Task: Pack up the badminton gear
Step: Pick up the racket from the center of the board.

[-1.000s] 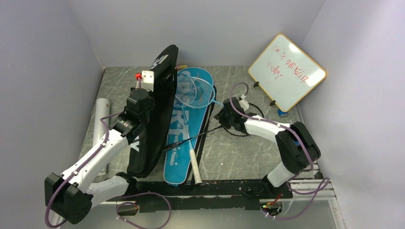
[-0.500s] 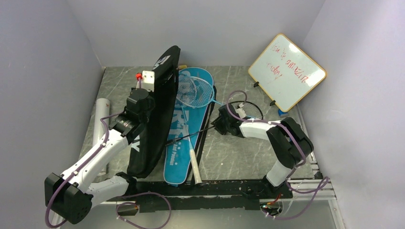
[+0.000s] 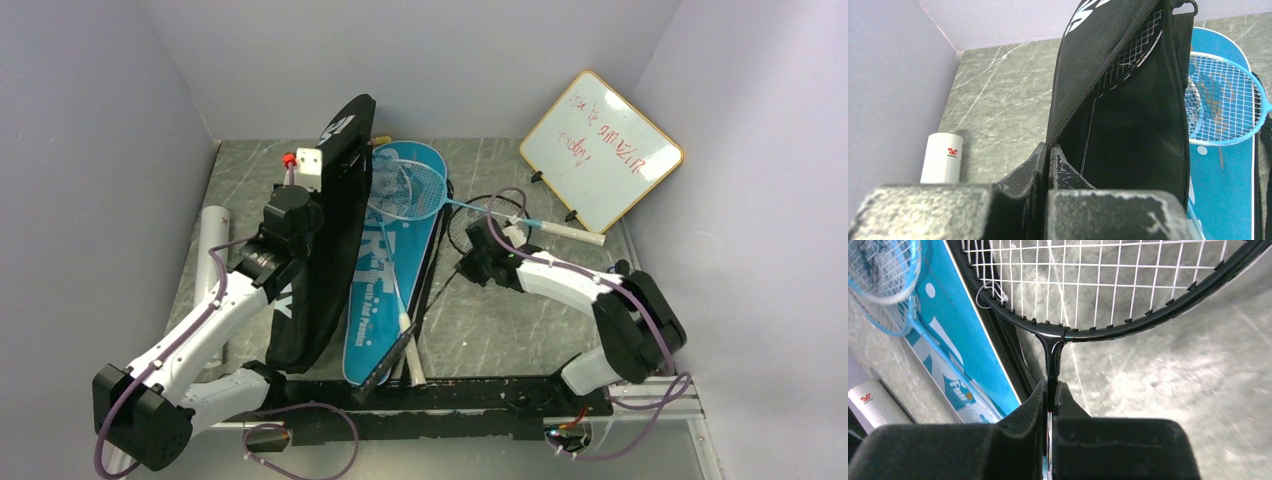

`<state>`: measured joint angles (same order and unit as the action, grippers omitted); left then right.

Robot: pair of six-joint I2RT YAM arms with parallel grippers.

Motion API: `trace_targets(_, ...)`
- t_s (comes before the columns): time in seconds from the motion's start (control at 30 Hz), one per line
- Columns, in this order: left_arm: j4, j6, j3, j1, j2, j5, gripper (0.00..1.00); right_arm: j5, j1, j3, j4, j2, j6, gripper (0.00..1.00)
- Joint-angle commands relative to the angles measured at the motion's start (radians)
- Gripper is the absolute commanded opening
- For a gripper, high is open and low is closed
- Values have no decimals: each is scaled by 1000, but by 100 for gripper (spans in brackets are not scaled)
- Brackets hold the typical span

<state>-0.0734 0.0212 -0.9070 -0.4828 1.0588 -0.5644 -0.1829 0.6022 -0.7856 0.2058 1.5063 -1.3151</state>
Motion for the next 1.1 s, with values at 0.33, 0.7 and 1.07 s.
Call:
trace_targets(0.33, -8, -61, -37, 10, -3, 112, 5, 239, 1, -1, 329, -228, 41, 0)
trace_targets(0.7, 7, -116, -38, 10, 36, 312, 5, 187, 104, -131, 451, -354, 76, 0)
trace_targets(1.07, -54, -190, -98, 10, 178, 416, 5, 68, 170, -198, 459, -370, 187, 0)
